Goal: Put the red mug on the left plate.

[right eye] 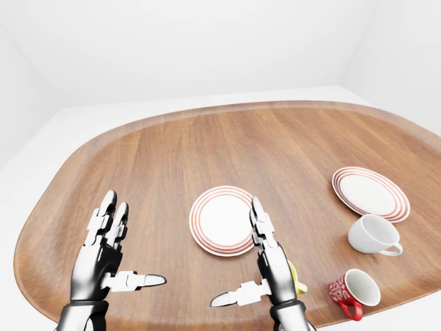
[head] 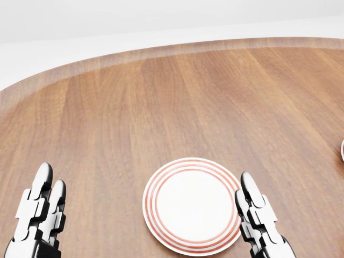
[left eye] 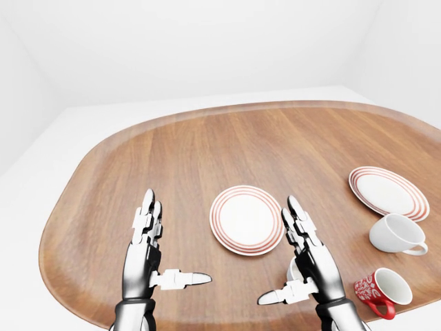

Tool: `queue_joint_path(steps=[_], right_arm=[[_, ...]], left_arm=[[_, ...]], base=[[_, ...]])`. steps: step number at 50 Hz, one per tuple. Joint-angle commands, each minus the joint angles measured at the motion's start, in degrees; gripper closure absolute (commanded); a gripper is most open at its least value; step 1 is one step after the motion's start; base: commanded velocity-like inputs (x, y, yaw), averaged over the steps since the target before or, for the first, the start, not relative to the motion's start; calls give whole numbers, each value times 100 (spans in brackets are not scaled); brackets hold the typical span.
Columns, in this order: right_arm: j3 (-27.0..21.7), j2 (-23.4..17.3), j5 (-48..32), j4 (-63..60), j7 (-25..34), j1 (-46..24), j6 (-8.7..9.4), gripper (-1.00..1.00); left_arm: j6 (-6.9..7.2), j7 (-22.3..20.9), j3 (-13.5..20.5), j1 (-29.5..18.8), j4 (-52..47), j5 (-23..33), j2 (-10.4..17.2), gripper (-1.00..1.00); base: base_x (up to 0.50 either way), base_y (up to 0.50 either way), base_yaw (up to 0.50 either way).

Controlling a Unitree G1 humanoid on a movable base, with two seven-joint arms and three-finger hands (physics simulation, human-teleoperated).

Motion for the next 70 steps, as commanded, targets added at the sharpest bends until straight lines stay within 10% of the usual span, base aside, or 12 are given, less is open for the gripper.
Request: queue_joint_path(steps=[1,12,13,15,20,33,40,55,70], right_arm=[[10,-11,-17,1,-16,-15,0,-100],[-310,127,46,235,-158,-430,0,-100],[-421,126,-25,379,-83,-724,98,-100],[-801,252,-531,736,-352,-1422,1000,-100],[-1278,409,-1891,309,-760,-2018,1000,-100],[-2756,-963,-4962,-580,2205,-3253,1000,-100],[-3508,-755,-6293,-357,3276,-2807,1000,-100],[-4900,-59,-5780,1163,3276,-1377,1000,-100],[-6410,-725,-4535,2903,3276,-1366,928,-100]], left_arm=[[0,-3,1,1,-11,1,-4,-100],[0,32,-36,39,-38,21,19,-100],[0,43,-36,42,-52,23,16,-100],[0,59,-58,60,-52,59,19,-100],[0,89,-62,16,-19,53,28,-100],[0,165,-125,-10,4,120,48,-100],[0,182,-127,-62,26,108,57,-100],[0,181,-89,12,-70,77,56,-100],[0,237,-158,-90,-49,176,61,-100]], base=[[49,-12,0],[44,-9,0],[0,0,0],[0,0,0],[0,0,0],[0,0,0],[0,0,0],[0,0,0],[0,0,0]])
